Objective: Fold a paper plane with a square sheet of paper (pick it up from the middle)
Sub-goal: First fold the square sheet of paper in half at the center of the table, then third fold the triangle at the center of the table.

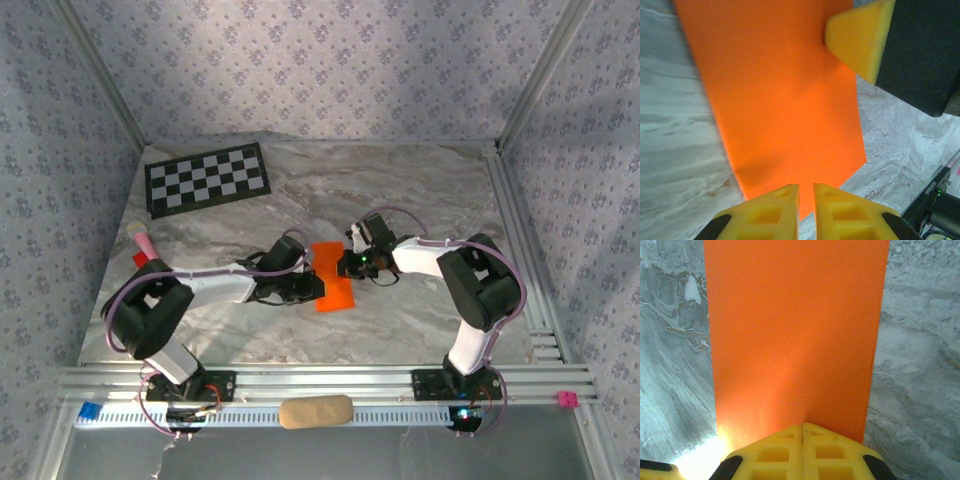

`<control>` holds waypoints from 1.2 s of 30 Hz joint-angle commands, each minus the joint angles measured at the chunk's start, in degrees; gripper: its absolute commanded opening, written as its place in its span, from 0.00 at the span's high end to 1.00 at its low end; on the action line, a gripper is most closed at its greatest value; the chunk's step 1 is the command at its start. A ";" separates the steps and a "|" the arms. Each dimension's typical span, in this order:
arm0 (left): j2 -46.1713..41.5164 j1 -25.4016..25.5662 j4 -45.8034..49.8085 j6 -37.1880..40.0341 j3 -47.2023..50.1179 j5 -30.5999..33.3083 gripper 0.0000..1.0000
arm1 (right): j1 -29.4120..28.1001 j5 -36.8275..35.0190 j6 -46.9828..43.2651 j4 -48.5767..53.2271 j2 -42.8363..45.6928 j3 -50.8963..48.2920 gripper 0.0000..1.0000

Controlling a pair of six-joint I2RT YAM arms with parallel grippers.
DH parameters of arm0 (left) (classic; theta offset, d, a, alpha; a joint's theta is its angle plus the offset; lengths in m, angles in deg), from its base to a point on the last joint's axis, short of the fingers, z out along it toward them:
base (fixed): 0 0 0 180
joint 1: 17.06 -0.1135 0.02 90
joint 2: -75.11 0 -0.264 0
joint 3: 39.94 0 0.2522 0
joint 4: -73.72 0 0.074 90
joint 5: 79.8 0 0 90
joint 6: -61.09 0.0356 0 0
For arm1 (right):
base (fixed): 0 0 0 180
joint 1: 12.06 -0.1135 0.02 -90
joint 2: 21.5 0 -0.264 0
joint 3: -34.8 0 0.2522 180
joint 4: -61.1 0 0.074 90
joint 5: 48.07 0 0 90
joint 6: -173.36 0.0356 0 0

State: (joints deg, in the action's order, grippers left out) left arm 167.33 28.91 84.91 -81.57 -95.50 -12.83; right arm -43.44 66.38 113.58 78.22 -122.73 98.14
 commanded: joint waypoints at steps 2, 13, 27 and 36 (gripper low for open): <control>3.71 0.97 -2.27 -0.70 -0.90 -2.42 0.84 | 0.14 -5.64 0.28 9.44 -2.15 -2.65 1.00; 1.93 1.40 0.36 0.24 3.92 -0.64 0.84 | 0.09 -5.80 0.28 9.49 -2.39 -2.64 1.00; -4.62 -8.41 2.16 0.90 -1.57 -0.24 0.84 | -0.59 -1.12 0.24 8.39 1.08 3.70 1.00; 6.43 -13.54 5.62 4.73 -16.89 -4.85 0.84 | 2.50 -7.39 4.39 10.82 15.05 -2.81 0.74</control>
State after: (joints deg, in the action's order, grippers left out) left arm 171.07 15.30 88.00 -79.41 -108.33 -14.88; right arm -42.50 61.46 115.43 86.02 -111.48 98.47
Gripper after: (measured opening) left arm 0.162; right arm 0.248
